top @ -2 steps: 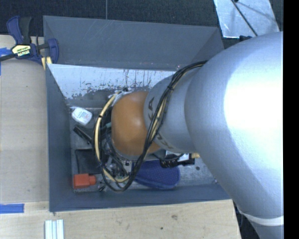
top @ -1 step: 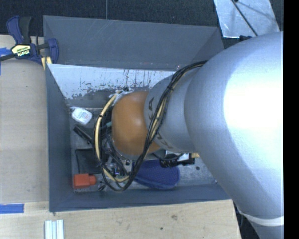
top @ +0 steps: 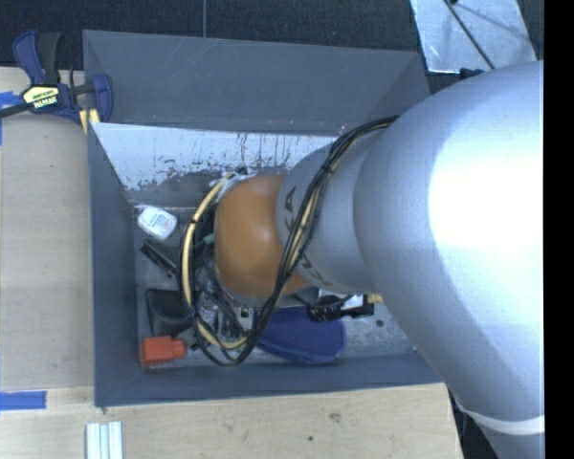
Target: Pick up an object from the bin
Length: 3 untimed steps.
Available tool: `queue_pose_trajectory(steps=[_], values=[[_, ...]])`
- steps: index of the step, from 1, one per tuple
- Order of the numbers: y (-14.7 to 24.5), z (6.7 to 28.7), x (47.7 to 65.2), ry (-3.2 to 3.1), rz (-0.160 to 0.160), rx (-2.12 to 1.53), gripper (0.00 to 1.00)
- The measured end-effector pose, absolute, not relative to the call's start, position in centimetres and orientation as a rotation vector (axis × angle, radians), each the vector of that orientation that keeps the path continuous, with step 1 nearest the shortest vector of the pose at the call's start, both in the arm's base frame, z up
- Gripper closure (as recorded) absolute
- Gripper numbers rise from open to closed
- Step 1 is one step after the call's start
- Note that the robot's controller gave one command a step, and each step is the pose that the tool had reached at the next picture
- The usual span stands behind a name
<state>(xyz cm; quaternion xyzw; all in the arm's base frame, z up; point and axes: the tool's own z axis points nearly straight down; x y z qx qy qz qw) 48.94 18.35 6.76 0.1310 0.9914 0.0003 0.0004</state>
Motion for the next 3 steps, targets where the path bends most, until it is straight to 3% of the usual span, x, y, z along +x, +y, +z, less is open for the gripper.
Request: queue_pose_trajectory(steps=[2, 3], values=[[18.2, 9.1, 49.2, 3.108, 0.003, 0.419, 1.00], [18.2, 14.9, 49.4, 3.106, 0.005, 0.419, 1.00]])
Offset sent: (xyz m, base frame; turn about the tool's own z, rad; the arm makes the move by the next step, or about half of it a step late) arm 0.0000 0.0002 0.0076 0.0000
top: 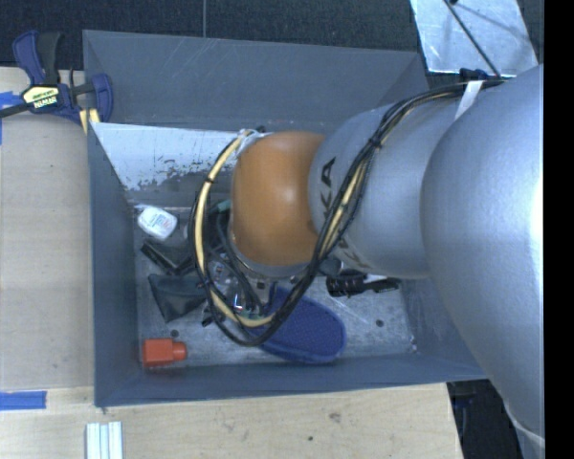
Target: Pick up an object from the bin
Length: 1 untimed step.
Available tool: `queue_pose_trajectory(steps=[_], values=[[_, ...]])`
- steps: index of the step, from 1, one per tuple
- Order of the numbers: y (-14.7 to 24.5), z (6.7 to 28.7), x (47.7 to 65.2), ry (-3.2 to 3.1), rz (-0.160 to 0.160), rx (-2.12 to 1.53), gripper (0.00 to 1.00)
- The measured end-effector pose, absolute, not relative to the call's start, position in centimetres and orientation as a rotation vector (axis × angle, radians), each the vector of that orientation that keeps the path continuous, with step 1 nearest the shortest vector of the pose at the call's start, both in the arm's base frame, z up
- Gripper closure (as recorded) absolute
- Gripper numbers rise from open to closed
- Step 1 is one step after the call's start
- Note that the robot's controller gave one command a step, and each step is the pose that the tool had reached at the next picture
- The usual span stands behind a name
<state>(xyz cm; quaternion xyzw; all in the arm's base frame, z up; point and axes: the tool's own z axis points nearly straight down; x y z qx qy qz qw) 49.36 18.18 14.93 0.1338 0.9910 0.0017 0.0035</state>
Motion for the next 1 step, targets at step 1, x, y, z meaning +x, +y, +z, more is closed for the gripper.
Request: queue_pose_trajectory(steps=[1], values=[[18.14, 19.25, 49.57, 3.107, 0.005, 0.418, 1.00]])
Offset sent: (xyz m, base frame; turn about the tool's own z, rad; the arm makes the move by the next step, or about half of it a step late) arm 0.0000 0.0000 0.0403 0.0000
